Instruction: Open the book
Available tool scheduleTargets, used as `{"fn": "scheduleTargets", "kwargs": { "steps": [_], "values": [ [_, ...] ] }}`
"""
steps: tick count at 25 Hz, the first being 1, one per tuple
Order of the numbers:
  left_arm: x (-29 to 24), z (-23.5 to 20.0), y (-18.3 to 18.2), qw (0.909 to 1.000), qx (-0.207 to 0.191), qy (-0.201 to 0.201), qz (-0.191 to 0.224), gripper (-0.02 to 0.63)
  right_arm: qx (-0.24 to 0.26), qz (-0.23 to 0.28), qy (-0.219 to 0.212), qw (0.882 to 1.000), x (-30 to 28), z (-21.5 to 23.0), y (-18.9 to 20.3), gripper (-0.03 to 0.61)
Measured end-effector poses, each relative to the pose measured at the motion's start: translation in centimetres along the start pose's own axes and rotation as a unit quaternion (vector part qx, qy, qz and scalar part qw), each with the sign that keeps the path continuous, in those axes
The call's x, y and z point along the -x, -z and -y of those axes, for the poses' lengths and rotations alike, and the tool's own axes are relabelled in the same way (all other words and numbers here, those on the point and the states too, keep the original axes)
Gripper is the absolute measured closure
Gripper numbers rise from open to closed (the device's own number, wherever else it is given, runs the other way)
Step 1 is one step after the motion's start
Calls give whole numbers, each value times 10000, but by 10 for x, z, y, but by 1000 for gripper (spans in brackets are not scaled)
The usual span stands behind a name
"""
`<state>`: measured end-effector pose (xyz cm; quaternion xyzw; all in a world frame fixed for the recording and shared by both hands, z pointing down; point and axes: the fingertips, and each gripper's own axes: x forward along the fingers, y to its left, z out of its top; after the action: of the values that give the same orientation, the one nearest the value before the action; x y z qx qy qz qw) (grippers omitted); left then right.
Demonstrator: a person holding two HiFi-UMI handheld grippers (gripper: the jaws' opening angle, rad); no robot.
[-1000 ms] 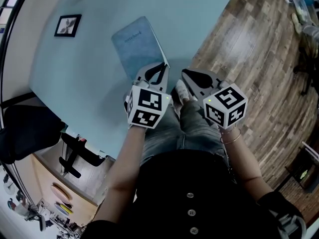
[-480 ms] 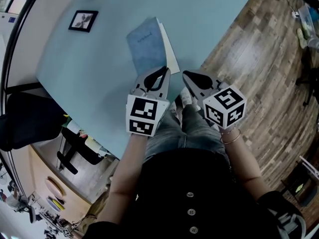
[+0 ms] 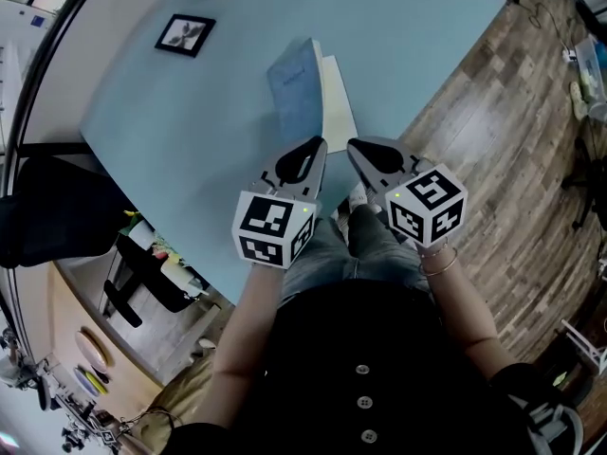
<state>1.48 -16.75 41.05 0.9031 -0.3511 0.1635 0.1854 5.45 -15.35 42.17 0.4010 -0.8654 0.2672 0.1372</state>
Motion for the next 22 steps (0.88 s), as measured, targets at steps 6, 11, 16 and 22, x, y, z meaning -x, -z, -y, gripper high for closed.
{"fn": "scheduleTargets", "kwargs": {
  "steps": [6,11,16,22],
  "values": [
    [17,-12,-5,9994,231,-113,237,594,206,-75,-171,9996,-13,-14,-8,577],
    [39,-28,-4,9979,417,-257,428,594,342,-161,-321,9988,-26,-30,-12,577],
    [54,-44,-3,9958,581,-453,543,594,448,-226,-464,9977,-37,-43,-17,577],
    [70,-57,0,9923,740,-700,702,592,659,-377,-618,9952,-42,-58,-18,577]
  ]
}}
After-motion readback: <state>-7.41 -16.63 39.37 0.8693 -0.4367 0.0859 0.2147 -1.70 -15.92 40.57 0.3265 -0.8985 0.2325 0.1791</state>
